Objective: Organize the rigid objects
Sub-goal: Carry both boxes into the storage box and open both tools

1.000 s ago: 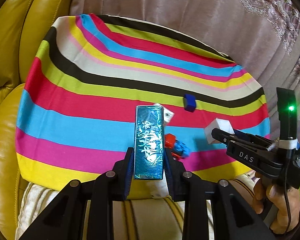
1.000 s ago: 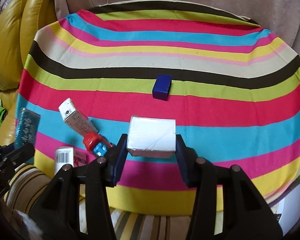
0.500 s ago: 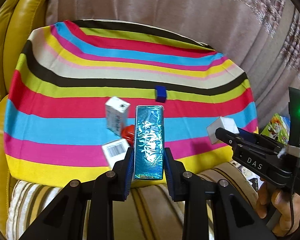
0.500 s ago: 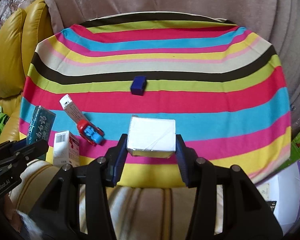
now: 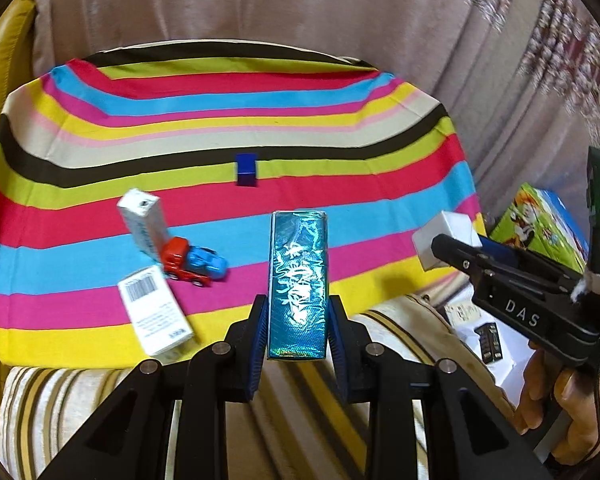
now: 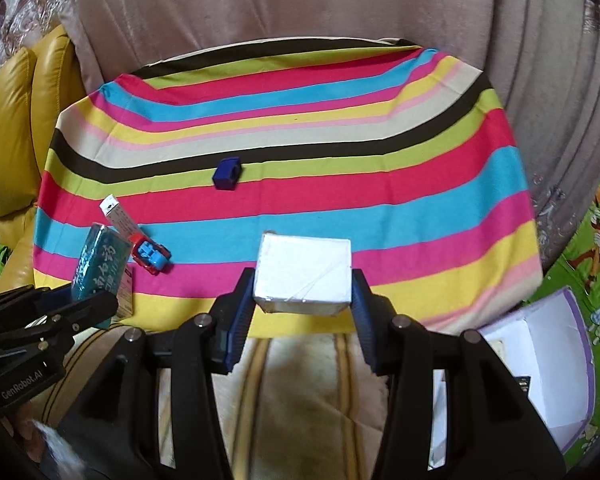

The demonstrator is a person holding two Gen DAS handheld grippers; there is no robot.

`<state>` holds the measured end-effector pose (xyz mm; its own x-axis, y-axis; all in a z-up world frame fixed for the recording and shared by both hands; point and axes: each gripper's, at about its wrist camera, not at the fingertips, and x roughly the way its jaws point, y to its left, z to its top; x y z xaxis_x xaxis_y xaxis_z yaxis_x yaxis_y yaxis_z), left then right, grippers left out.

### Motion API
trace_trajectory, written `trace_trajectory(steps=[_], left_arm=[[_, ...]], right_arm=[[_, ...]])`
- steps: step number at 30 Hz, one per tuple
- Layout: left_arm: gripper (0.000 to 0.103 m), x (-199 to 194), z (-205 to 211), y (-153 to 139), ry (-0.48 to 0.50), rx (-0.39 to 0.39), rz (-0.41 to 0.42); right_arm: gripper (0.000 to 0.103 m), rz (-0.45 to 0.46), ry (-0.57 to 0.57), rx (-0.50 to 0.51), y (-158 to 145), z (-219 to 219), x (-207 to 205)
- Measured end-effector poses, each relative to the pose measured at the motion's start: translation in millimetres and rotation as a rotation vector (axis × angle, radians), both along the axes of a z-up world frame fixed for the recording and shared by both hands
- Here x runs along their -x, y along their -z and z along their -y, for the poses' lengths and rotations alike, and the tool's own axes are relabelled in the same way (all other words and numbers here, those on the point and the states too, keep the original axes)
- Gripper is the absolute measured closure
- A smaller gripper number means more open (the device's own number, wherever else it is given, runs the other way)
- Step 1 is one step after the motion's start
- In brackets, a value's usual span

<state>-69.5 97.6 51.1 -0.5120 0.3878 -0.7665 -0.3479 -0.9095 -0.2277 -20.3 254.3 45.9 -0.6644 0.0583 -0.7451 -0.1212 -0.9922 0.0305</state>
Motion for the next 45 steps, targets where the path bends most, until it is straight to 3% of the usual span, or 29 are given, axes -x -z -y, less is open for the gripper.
trace_trajectory(steps=[18,45], left_arm=[[0.073,-24.1,-77.6,-2.1,0.189,0.038,0.036],[0.073,-71.6,-203.3,18.6,0.544,0.019,0.193]], right_arm=[[0.053,-0.031,0.136,-0.027,-8.3,-65.0,-55.6],[0.053,0.026,0.411,-0.105,9.7,-171.1,-120.2]])
